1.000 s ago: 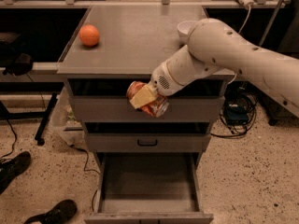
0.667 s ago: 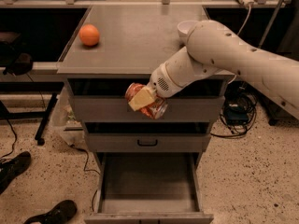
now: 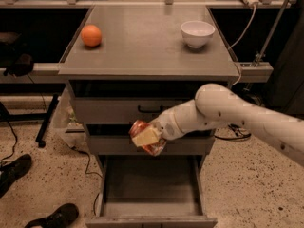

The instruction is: Place coke can into bottom drawer

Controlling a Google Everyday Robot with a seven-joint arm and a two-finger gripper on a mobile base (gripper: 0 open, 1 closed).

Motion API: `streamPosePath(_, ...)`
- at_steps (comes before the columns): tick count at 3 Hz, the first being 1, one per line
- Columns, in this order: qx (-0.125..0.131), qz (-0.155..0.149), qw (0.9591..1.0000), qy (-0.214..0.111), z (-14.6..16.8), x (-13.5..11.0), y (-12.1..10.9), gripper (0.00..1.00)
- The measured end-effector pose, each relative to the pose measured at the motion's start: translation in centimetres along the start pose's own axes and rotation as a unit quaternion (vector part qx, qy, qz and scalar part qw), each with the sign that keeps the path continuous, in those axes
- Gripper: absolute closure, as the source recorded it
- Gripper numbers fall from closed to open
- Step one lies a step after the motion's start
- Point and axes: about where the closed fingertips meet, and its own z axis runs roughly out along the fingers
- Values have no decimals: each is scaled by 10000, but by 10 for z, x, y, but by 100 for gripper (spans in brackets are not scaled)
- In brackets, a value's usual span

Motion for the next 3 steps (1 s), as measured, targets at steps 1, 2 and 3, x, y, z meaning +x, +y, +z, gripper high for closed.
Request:
streamPosePath(1,-132,218,9984,-509,48,52,-13,100)
streamPosePath(2,49,520,9959,-744,104,89,-35,100)
streamPosePath(3,47,519,9959,-743,104,89,-35,100)
